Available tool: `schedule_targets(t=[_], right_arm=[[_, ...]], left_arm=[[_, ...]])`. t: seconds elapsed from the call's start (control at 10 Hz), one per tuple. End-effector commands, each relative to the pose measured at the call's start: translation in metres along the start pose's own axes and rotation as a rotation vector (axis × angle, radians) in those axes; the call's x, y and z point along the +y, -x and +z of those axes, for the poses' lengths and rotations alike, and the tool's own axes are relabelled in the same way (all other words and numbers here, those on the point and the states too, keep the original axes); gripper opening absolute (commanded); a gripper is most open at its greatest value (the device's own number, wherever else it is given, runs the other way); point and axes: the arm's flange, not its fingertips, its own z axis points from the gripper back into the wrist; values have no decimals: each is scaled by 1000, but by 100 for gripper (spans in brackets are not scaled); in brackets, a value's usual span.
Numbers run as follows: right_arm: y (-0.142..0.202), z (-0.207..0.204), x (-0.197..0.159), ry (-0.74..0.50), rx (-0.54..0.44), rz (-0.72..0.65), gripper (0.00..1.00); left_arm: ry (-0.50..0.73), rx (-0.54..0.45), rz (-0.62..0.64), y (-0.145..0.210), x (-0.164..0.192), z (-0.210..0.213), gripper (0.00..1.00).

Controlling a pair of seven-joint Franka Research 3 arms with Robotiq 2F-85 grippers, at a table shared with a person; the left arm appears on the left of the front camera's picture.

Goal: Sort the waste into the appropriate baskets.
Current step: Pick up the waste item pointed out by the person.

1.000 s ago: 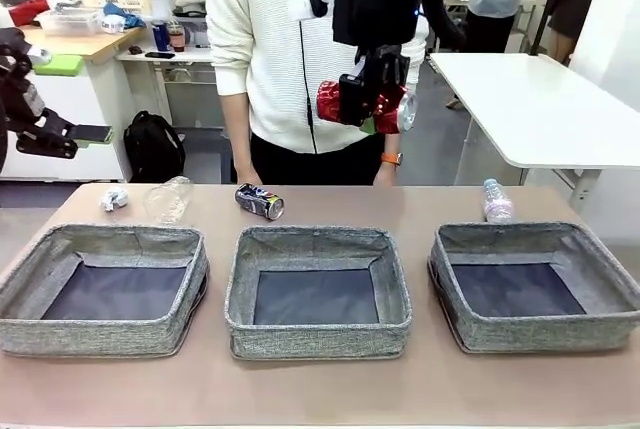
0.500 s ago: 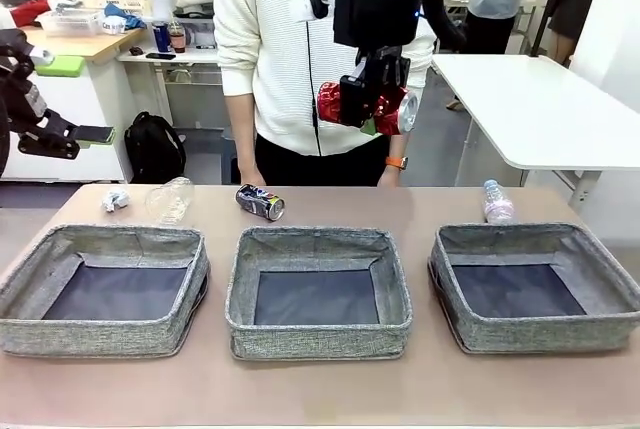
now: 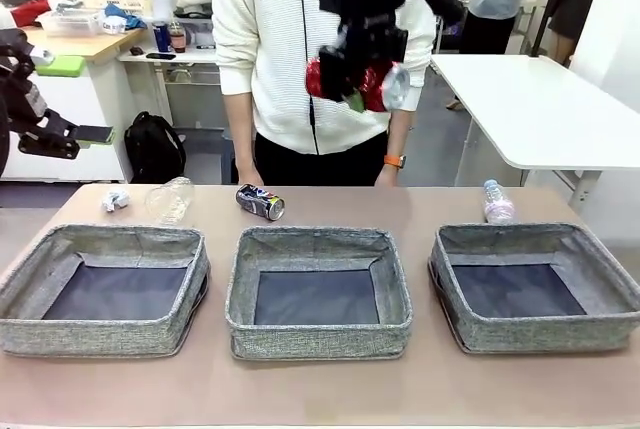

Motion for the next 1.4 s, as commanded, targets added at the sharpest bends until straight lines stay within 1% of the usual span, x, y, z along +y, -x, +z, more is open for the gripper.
schedule_targets(t=[0.0, 0.1, 0.2, 0.3, 0.4, 0.5, 0.6, 0.7, 0.8, 0.9, 1.0, 1.3], right_arm=[[-9, 31, 35, -34, 74, -220, 11], [-5, 40, 44, -52, 74, -277, 11], [-5, 49, 50, -86, -2, -402, 11], [-12, 54, 57, -65, -107, -488, 11], [-19, 53, 63, -68, -145, -543, 11], [-21, 53, 63, -34, -144, -655, 11], [-19, 56, 62, -11, -159, -698, 11], [-18, 59, 61, -19, -143, -719, 11], [-15, 66, 55, -31, -106, -748, 11], [-13, 73, 49, -25, -96, -759, 11], [-11, 78, 44, -8, -92, -775, 11], [-6, 82, 37, 28, -128, -783, 11]], left_arm=[[22, -5, -23, 1, 0, -1, 100], [22, -5, -23, 1, 0, -1, 100], [22, -5, -23, 1, 0, -1, 100], [22, -5, -23, 1, 0, -1, 100], [22, -5, -23, 1, 0, -1, 100], [22, -5, -23, 1, 0, -1, 100], [22, -5, -23, 1, 0, -1, 100], [22, -5, -23, 1, 0, -1, 100], [22, -5, -23, 1, 0, -1, 100], [22, -5, -23, 1, 0, -1, 100], [22, -5, -23, 1, 0, -1, 100], [22, -5, -23, 1, 0, -1, 100]])
